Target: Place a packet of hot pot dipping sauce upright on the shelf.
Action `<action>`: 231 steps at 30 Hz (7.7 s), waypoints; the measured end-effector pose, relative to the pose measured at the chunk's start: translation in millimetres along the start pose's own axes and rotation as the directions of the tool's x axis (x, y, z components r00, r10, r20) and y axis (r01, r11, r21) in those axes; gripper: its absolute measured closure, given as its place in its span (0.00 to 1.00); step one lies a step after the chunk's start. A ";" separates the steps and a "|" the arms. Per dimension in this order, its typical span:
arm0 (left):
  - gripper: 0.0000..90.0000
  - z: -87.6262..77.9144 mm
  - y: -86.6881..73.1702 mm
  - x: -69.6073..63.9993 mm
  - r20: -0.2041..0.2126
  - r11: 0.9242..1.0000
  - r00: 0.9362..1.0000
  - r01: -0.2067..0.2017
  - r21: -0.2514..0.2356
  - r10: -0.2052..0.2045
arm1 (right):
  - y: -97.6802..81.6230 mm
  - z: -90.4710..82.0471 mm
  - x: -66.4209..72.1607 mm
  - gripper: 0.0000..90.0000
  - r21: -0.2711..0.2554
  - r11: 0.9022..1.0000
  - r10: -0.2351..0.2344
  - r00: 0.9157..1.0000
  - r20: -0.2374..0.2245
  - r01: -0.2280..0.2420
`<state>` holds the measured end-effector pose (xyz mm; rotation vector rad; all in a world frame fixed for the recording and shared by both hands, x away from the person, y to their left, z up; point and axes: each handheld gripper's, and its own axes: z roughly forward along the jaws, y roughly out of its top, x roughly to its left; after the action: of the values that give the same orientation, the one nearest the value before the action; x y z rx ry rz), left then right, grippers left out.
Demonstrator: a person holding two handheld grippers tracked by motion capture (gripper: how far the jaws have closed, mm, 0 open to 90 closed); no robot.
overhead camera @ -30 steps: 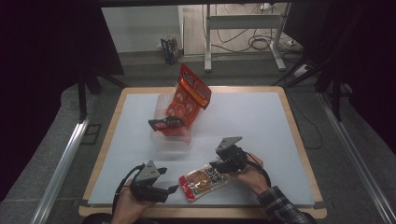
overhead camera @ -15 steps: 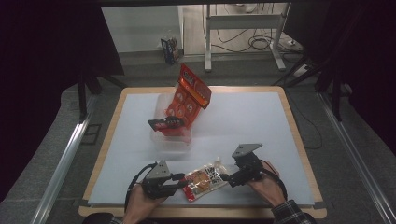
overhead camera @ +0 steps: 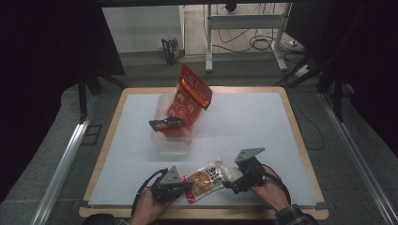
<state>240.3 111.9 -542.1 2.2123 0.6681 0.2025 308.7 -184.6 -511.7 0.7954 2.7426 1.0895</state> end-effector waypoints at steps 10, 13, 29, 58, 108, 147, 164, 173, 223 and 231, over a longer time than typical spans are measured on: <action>1.00 0.0 -3.0 1.7 0.007 1.000 1.000 0.026 0.005 -0.026 | 0.7 12.3 6.3 0.01 0.050 0.999 0.023 0.997 -0.070 -0.019; 1.00 -0.2 -3.4 2.0 0.010 0.999 0.999 0.032 0.004 -0.032 | 0.0 17.4 8.0 0.01 0.069 0.997 0.030 0.996 -0.085 -0.024; 1.00 -1.6 -4.2 3.3 0.014 0.999 0.999 0.035 0.013 -0.035 | 10.5 29.3 12.3 0.05 0.041 0.994 0.110 0.971 -0.212 -0.104; 0.67 -15.0 -2.9 -2.8 -0.028 1.000 1.000 -0.002 0.030 0.003 | 48.5 12.2 26.9 0.92 -0.020 0.998 0.056 0.971 -0.231 -0.063; 0.04 -40.8 -13.4 11.3 -0.092 0.997 0.994 0.059 -0.050 -0.064 | 126.6 -41.6 -5.7 0.97 -0.225 0.970 -0.101 0.995 -0.020 0.094; 0.04 -40.8 -14.6 13.0 -0.096 0.998 0.993 0.061 -0.034 -0.064 | 182.6 21.9 4.8 0.98 -0.225 0.955 -0.216 0.973 -0.084 0.192; 0.04 -40.0 -15.1 13.1 -0.104 0.998 0.993 0.058 -0.020 -0.060 | 183.3 48.2 5.3 0.70 -0.178 0.969 -0.188 0.980 -0.067 0.174; 0.04 -38.7 -14.8 12.7 -0.108 0.998 0.993 0.055 -0.011 -0.056 | 180.6 44.2 3.2 0.55 -0.178 0.969 -0.185 0.981 -0.062 0.172; 0.04 -40.6 -12.3 6.7 -0.148 0.999 0.989 -0.012 -0.044 0.005 | 146.6 27.4 3.4 0.01 -0.176 0.977 -0.134 0.990 -0.047 0.124; 0.04 -39.6 -12.4 5.7 -0.152 0.999 0.988 -0.022 -0.040 0.016 | 134.9 26.8 1.9 0.00 -0.183 0.978 -0.106 0.994 -0.033 0.098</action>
<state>226.3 147.5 -525.2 2.1789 0.7186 0.3938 372.9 -84.7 -442.2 0.6064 2.6355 1.3243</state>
